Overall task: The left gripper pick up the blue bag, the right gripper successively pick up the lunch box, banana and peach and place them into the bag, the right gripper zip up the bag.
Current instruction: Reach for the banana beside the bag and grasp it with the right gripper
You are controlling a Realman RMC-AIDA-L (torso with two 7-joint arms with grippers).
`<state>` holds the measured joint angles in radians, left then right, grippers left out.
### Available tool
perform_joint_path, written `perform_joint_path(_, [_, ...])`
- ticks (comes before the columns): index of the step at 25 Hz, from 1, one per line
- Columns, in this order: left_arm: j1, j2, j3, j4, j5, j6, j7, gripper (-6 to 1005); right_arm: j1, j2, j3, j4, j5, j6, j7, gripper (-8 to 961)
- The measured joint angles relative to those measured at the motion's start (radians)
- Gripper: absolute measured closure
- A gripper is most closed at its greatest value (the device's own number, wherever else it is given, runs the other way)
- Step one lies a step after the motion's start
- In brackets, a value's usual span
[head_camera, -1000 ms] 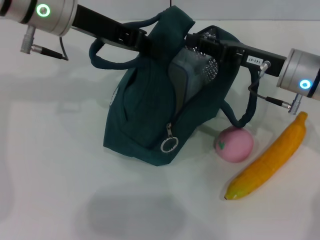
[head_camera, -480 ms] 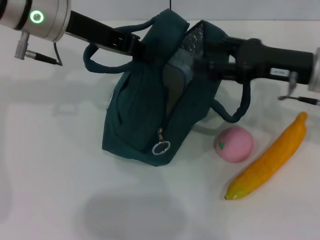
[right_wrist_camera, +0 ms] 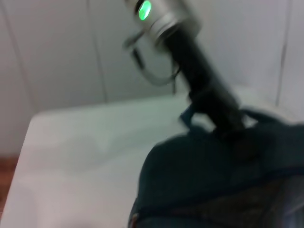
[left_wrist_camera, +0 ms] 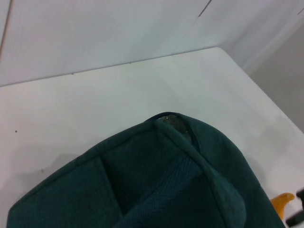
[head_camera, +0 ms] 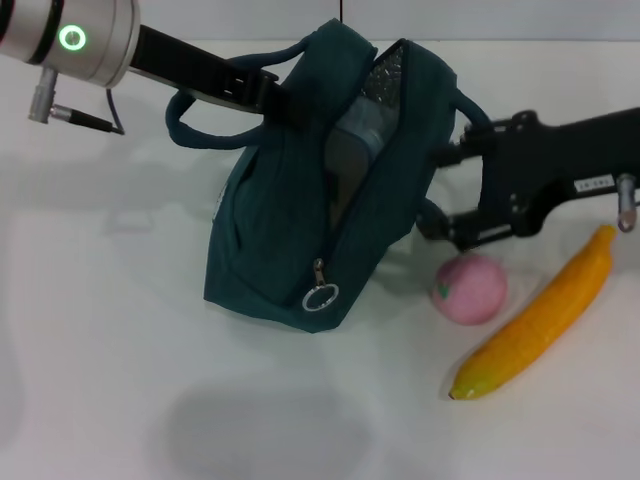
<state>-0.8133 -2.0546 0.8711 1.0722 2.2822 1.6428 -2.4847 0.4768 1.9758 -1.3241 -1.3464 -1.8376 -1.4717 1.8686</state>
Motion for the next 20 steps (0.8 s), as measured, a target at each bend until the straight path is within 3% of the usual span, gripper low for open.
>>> perform_joint_path(6, [0.000,-0.011,-0.001,0.000,-0.003,-0.003,-0.013,952,0.079,0.039,-0.032,-0.139,-0.252,-0.139,0.111,138])
perform_joint_path(14, [0.003,-0.015,-0.001,0.000,-0.062,-0.013,-0.043,952,0.206,0.038,-0.108,-0.113,-0.344,-0.304,0.131,141])
perform_joint_path(20, [0.003,-0.013,-0.002,-0.001,-0.069,-0.013,-0.073,952,0.240,0.038,-0.139,-0.083,-0.383,-0.337,0.131,152])
